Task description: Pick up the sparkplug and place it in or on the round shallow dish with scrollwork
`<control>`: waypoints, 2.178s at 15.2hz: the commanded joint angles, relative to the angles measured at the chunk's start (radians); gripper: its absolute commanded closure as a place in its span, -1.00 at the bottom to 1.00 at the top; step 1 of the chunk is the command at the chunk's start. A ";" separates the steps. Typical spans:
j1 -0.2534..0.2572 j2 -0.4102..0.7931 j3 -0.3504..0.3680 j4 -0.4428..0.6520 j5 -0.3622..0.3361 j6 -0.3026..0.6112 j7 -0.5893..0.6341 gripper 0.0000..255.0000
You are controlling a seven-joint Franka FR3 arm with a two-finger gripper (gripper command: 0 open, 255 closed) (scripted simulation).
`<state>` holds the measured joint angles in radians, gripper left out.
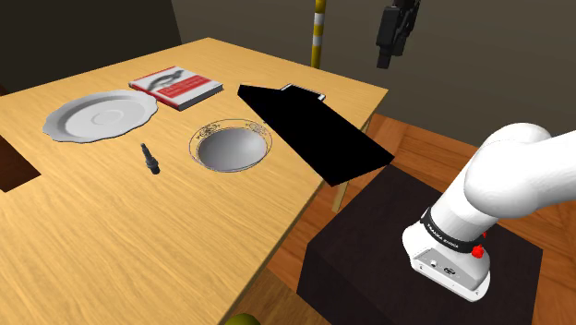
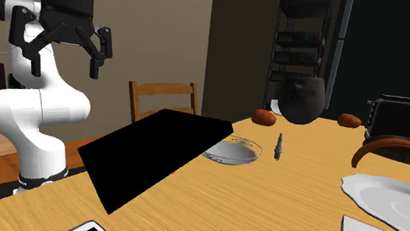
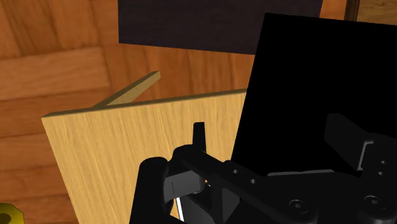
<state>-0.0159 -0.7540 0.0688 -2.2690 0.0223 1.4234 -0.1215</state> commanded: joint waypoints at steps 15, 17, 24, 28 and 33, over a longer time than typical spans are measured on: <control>0.039 0.302 0.275 0.133 0.171 0.174 0.370 -1.00; 0.042 0.362 0.312 0.171 0.177 0.199 0.423 -1.00; 0.056 0.605 0.432 0.345 0.146 0.271 0.623 -1.00; 0.083 0.767 0.484 0.476 0.088 0.294 0.744 -1.00; 0.155 0.989 0.515 0.682 -0.012 0.291 0.891 -1.00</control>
<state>0.1239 0.1948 0.5794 -1.6320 0.0284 1.7223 0.7408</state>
